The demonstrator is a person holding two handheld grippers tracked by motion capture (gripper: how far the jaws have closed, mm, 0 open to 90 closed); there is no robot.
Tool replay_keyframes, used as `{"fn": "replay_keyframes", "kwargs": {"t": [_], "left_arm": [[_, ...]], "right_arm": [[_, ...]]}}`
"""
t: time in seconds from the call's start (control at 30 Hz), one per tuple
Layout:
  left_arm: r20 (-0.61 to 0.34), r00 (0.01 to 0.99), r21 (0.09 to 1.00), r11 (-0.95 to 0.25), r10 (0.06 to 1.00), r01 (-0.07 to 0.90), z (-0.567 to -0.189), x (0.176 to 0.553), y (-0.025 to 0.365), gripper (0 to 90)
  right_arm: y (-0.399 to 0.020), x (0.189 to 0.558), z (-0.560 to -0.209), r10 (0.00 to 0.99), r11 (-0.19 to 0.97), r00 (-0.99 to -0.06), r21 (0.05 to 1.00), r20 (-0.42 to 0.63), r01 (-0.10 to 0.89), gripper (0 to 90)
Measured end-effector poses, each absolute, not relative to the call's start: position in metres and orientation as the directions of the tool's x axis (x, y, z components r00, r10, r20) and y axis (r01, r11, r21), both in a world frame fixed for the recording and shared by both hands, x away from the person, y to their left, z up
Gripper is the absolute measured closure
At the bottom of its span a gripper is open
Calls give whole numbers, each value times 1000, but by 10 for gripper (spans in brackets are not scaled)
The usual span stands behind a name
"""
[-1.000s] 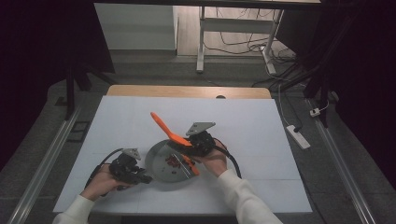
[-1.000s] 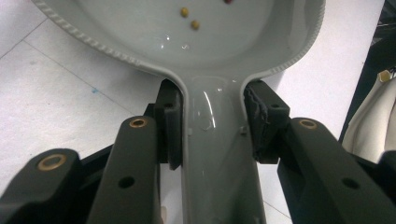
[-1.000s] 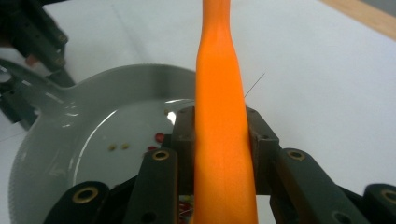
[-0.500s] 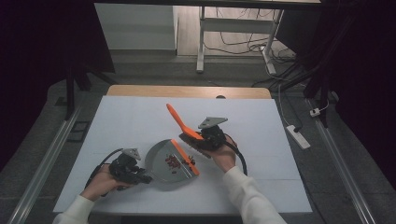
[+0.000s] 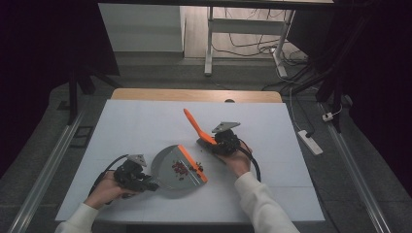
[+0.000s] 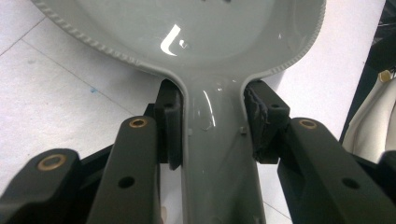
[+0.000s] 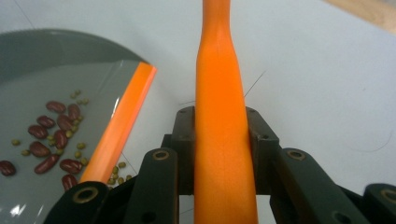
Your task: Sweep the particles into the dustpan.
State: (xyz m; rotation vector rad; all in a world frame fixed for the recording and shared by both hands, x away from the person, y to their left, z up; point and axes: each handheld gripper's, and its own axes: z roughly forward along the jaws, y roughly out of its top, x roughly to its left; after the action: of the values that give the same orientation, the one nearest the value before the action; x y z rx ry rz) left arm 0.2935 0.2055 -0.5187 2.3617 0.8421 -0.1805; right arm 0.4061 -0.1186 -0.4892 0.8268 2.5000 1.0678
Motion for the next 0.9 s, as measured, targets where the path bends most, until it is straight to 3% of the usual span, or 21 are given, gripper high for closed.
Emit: {"fn": "replay_keyframes", "kwargs": {"t": [0.4,0.67,0.9], "left_arm": [[-319,787,508,-606,528,612,-519,294,205,620],[-320,788,506,-608,527,612,-519,294,205,620],[-322,786,504,-608,528,614,-520,294,205,620]], "right_arm": [[-103,396,-492,570,589,-821,713,-32,381,699],[-87,386,-493,510,580,-859,724,36,374,700],[-77,377,-485,438,583,-898,748,39,316,700]]}}
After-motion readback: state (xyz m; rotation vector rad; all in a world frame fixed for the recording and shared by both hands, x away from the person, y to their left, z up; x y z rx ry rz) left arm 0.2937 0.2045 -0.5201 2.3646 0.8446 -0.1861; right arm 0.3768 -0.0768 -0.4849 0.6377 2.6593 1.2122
